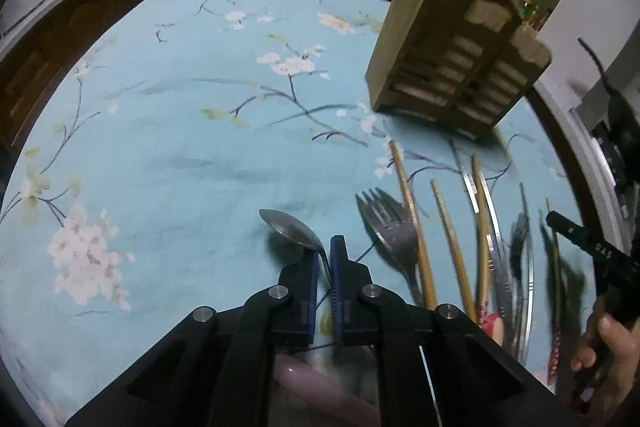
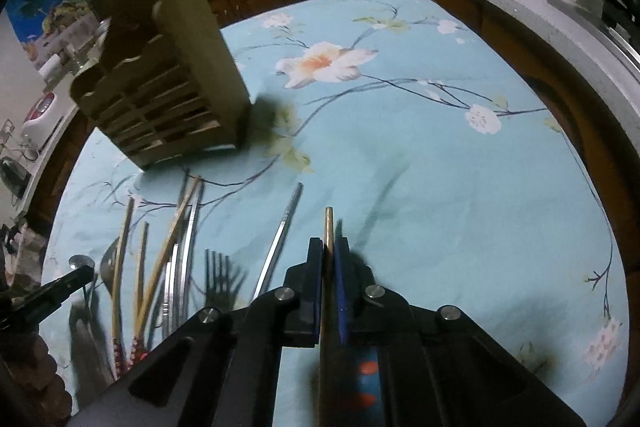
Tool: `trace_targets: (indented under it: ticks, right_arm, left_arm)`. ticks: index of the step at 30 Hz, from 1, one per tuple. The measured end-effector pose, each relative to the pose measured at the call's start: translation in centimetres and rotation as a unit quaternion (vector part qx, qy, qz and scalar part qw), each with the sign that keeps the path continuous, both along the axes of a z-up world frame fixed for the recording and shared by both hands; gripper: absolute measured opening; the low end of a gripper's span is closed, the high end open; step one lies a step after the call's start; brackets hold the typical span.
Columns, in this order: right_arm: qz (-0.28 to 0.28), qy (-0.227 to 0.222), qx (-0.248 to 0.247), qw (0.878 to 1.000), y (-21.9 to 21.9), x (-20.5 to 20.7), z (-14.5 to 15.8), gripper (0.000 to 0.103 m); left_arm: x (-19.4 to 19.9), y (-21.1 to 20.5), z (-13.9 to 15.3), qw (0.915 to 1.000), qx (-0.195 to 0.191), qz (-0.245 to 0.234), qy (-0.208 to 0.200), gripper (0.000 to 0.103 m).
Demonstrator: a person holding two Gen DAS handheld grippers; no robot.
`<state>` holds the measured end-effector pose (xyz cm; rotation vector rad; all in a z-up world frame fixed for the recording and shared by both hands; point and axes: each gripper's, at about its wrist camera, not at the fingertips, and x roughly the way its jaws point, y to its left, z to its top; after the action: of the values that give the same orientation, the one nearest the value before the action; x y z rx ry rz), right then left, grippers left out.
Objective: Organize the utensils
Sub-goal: 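Grasp the silver spoon with the left tool while the right tool grasps a bamboo chopstick, then lift the spoon with the left tool while the right tool carries the chopstick to the wooden holder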
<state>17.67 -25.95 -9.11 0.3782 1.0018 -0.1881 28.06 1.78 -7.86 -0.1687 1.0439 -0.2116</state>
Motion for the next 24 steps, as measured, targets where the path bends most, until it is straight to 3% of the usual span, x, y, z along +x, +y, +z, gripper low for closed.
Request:
trace_targets:
  ticks: [3,19,24]
  right_arm:
    - [0.001,-0.013,0.008,1.000,0.3,-0.4,0.9,0.005]
    - [0.028,-0.094,0.002,0.995,3.1,-1.7,6.7,0.005]
    - [0.030,-0.146,0.006,0.989,3.5,-2.3,9.0,0.005]
  left_arm:
    - [-1.0,0.6,1.2,0.9996,-0.022,-0.003,-0.020,0.002]
    - [-7.5,3.9,8.2,0.9920,-0.060,0.013,-0.110,0.001]
    - [-9.0,4.1,10.0,0.9889,-0.063,0.011,-0.134,0.001]
